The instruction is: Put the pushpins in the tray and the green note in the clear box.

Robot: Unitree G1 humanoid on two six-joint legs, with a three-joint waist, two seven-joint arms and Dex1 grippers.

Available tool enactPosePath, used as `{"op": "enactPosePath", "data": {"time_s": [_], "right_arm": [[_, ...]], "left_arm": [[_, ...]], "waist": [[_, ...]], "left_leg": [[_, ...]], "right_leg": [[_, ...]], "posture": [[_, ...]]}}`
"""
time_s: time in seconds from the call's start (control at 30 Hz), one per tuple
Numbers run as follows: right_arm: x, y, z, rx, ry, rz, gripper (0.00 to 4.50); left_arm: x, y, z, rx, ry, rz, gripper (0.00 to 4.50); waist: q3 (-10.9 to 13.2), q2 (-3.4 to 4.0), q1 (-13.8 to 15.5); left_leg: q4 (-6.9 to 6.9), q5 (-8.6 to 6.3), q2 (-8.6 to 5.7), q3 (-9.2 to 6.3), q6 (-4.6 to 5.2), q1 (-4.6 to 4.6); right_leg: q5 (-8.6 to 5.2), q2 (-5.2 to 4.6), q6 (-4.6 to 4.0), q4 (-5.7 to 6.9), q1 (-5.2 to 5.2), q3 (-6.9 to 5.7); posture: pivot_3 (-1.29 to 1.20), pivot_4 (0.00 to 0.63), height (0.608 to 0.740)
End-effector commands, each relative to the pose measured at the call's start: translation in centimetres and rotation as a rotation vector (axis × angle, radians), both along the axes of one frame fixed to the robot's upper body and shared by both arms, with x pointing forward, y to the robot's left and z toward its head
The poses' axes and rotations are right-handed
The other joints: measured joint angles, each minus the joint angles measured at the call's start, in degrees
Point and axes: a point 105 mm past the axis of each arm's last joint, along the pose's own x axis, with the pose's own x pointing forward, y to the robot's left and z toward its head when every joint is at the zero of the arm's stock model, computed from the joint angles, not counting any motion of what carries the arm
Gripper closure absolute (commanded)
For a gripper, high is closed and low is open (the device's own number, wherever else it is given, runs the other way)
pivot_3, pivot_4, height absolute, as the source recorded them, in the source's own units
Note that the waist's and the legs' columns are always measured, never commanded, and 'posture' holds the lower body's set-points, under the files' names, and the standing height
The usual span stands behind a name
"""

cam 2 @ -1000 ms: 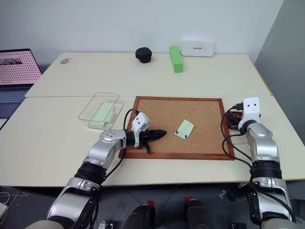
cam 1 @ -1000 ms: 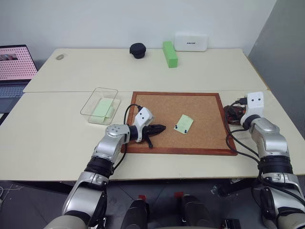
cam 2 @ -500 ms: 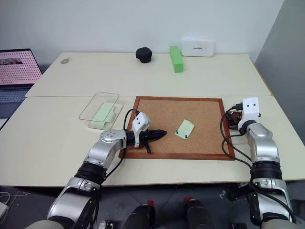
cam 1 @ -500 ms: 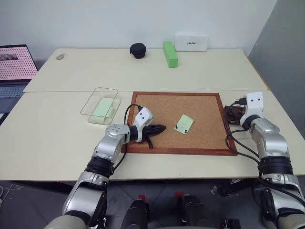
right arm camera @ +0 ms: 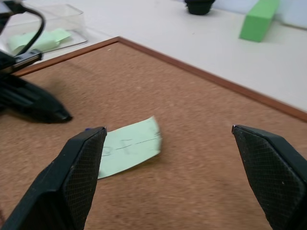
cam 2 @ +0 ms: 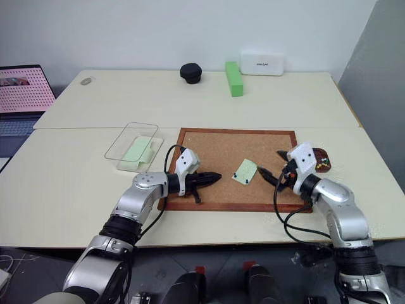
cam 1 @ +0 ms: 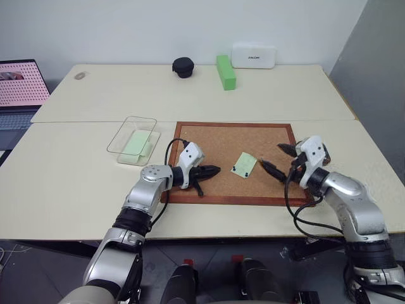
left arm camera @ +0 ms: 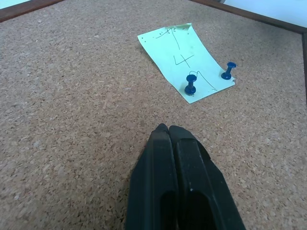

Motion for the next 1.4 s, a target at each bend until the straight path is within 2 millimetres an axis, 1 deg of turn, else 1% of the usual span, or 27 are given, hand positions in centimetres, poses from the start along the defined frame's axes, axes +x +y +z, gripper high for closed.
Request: {"op": "enactPosePath", "data": {"time_s": [0.03, 0.13, 0.37, 0.43, 0.5, 0.53, 0.67, 0.8, 0.83, 0.9, 0.93, 1.1, 1.13, 1.33, 1.4], "right_arm": [[-1.0, 2.7, 0.1, 0.007, -0.019, 0.082, 0.06], [-1.1, 3.7, -0.5, 0.005, -0.006, 0.112, 0.06], [-0.4, 4.3, -2.3, -0.026, 0.035, 0.112, 0.06], [-0.2, 4.4, -2.7, -0.03, 0.04, 0.11, 0.42], [0.0, 4.6, -2.9, -0.033, 0.043, 0.113, 0.68], [0.1, 4.7, -3.0, -0.035, 0.043, 0.113, 1.02], [0.7, 4.9, -3.1, -0.029, 0.042, 0.11, 1.67], [1.1, 5.0, -3.2, -0.022, 0.04, 0.103, 2.52], [1.1, 5.0, -3.2, -0.02, 0.039, 0.102, 2.79], [1.2, 4.9, -3.2, -0.02, 0.037, 0.102, 3.14], [1.2, 4.9, -3.2, -0.018, 0.038, 0.103, 3.44], [1.1, 4.9, -3.3, -0.015, 0.041, 0.105, 4.32], [1.0, 4.9, -3.3, -0.015, 0.041, 0.105, 4.44], [1.2, 4.8, -2.7, -0.013, 0.027, 0.101, 4.44], [1.2, 4.8, -1.9, -0.012, 0.004, 0.105, 4.44]], "left_arm": [[-0.8, -0.5, -0.5, 0.005, 0.026, -0.035, 4.5], [-0.8, -0.4, -0.5, 0.009, 0.028, -0.035, 4.5], [-0.9, -0.6, -0.5, 0.01, 0.032, -0.042, 4.5], [-0.8, -0.6, -0.4, 0.01, 0.028, -0.04, 4.5], [-0.8, -0.5, -0.4, 0.01, 0.026, -0.037, 4.5], [-0.8, -0.5, -0.4, 0.01, 0.027, -0.037, 4.5], [-0.8, -0.5, -0.4, 0.009, 0.028, -0.036, 4.5], [-0.7, -0.4, -0.3, 0.009, 0.024, -0.029, 4.5], [-0.7, -0.4, -0.3, 0.009, 0.024, -0.029, 4.5], [-0.7, -0.4, -0.4, 0.009, 0.024, -0.028, 4.5], [-0.7, -0.3, -0.4, 0.01, 0.025, -0.027, 4.5], [-0.8, -0.3, -0.5, 0.01, 0.027, -0.024, 4.5], [-0.8, -0.3, -0.5, 0.01, 0.027, -0.023, 4.5], [-0.7, -0.3, -0.4, 0.008, 0.026, -0.022, 4.5], [-0.7, -0.3, -0.4, 0.008, 0.027, -0.022, 4.5]], "waist": [[0.0, 0.0, 0.0], [0.0, 0.0, 0.0], [0.0, 0.0, 0.0], [0.0, 0.0, 0.0], [0.0, 0.0, 0.0], [0.0, 0.0, 0.0], [0.0, 0.0, 0.0], [0.0, 0.0, 0.0], [0.0, 0.0, 0.0], [0.0, 0.0, 0.0], [0.0, 0.0, 0.0], [0.0, 0.0, 0.0], [0.0, 0.0, 0.0], [0.0, 0.0, 0.0], [0.0, 0.0, 0.0]], "left_leg": [[-0.01, 0.0, -0.01, 0.0, 0.0, 0.0], [-0.01, 0.0, -0.02, 0.0, 0.0, -0.01], [-0.01, 0.0, 0.0, 0.0, 0.0, -0.01], [-0.01, 0.0, -0.01, 0.0, 0.0, -0.01], [-0.01, 0.0, -0.01, 0.0, 0.0, -0.01], [-0.01, 0.0, -0.01, 0.0, 0.0, -0.01], [0.0, 0.0, 0.0, 0.0, 0.0, 0.0], [0.0, 0.0, 0.0, -0.01, 0.0, 0.0], [0.0, 0.0, -0.01, -0.01, 0.0, -0.01], [0.0, 0.0, -0.01, -0.01, 0.0, -0.01], [-0.01, 0.0, 0.0, -0.01, 0.0, 0.0], [-0.01, 0.0, 0.0, -0.01, 0.0, 0.0], [-0.01, 0.0, -0.01, -0.01, 0.0, 0.0], [-0.01, 0.0, 0.0, -0.01, 0.0, 0.0], [-0.01, 0.0, 0.0, -0.01, 0.0, 0.0]], "right_leg": [[0.0, 0.0, 0.0, 0.0, -0.01, 0.0], [0.0, -0.01, 0.0, 0.0, -0.02, 0.01], [0.0, 0.0, 0.0, -0.01, -0.02, -0.01], [0.0, 0.0, 0.0, -0.01, -0.02, -0.01], [0.0, 0.0, 0.0, -0.01, -0.02, -0.01], [0.0, 0.0, 0.0, -0.01, -0.02, -0.01], [0.0, 0.0, 0.0, 0.0, -0.01, -0.01], [0.0, 0.0, 0.0, 0.0, -0.01, -0.01], [0.0, 0.0, 0.0, 0.0, -0.01, -0.01], [0.0, 0.0, 0.0, 0.0, -0.01, -0.01], [0.0, 0.0, 0.0, 0.0, -0.01, -0.02], [0.0, 0.0, 0.0, 0.0, -0.02, -0.01], [0.0, 0.0, 0.0, 0.0, -0.02, -0.01], [0.0, 0.0, 0.0, 0.0, -0.02, -0.01], [0.0, 0.0, 0.0, 0.0, -0.02, -0.01]], "posture": [[0.0, 0.15, 0.74], [0.0, 0.15, 0.74], [0.0, 0.15, 0.74], [0.0, 0.15, 0.74], [0.0, 0.15, 0.74], [0.0, 0.15, 0.74], [0.0, 0.15, 0.74], [0.0, 0.15, 0.74], [0.0, 0.15, 0.74], [0.0, 0.15, 0.74], [0.0, 0.15, 0.74], [0.0, 0.15, 0.74], [0.0, 0.15, 0.74], [0.0, 0.15, 0.74], [0.0, 0.15, 0.74]]}}
